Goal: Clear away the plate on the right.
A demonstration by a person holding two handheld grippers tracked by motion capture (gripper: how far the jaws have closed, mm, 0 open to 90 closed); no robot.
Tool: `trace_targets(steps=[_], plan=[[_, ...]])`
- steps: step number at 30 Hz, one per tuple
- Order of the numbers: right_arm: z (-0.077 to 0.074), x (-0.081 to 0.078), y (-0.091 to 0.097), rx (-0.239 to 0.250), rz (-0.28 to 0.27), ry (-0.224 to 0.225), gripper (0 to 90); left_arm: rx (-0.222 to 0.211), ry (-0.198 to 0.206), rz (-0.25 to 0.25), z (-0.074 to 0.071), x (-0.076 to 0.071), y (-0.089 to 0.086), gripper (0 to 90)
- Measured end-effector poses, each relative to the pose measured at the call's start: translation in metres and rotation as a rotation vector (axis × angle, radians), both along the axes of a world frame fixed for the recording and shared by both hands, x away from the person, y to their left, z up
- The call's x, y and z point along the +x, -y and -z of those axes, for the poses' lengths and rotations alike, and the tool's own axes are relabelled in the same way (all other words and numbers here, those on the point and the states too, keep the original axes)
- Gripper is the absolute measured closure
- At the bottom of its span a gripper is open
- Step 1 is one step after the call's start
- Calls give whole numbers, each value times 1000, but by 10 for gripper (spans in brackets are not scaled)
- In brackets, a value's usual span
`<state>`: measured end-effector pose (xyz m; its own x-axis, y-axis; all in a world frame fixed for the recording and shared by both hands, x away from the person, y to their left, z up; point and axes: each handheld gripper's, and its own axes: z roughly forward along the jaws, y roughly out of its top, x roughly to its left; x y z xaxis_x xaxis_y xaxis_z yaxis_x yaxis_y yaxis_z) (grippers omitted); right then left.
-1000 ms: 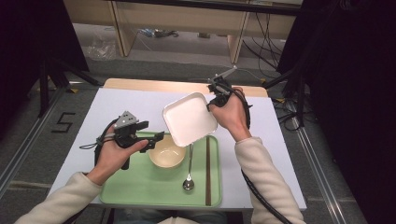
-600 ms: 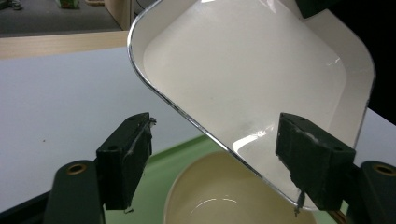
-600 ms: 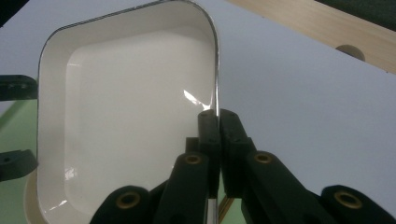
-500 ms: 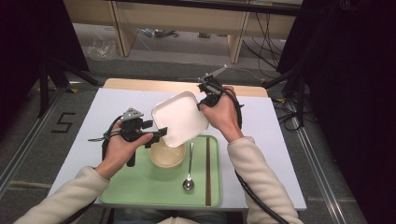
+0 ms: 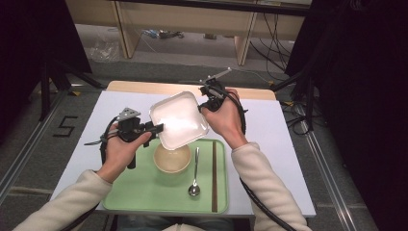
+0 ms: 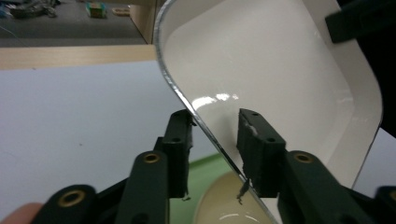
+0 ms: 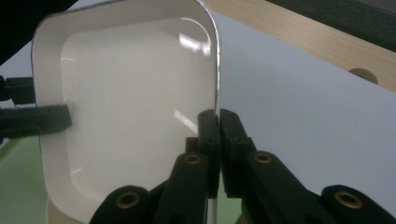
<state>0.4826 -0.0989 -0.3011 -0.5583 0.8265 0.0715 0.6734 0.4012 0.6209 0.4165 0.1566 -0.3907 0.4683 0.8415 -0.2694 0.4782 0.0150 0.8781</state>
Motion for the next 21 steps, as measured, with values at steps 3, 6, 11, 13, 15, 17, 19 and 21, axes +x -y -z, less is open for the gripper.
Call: trace_targets(steps=[3, 6, 11, 13, 15, 17, 19, 21], plan=[[0, -1, -1, 9, -16, 5, 895, -12, 43, -34, -8, -1, -8, 749], [0, -5, -6, 31, -23, 8, 894, -5, 104, -63, -19, -3, -15, 809], [1, -8, -13, 60, -25, 12, 888, 52, 164, -79, -36, -4, -24, 844], [3, -10, -17, 75, -14, 30, 881, 67, 175, -84, -39, -3, -25, 847], [4, -10, -19, 76, -15, 21, 873, 86, 182, -88, -43, -3, -26, 850], [5, -10, -21, 70, -18, 27, 863, 96, 186, -89, -44, -2, -26, 854], [7, -10, -21, 75, -35, 27, 848, 101, 177, -89, -44, -1, -27, 861], [8, -11, -22, 68, -38, 34, 817, 113, 168, -93, -43, 0, -28, 865]])
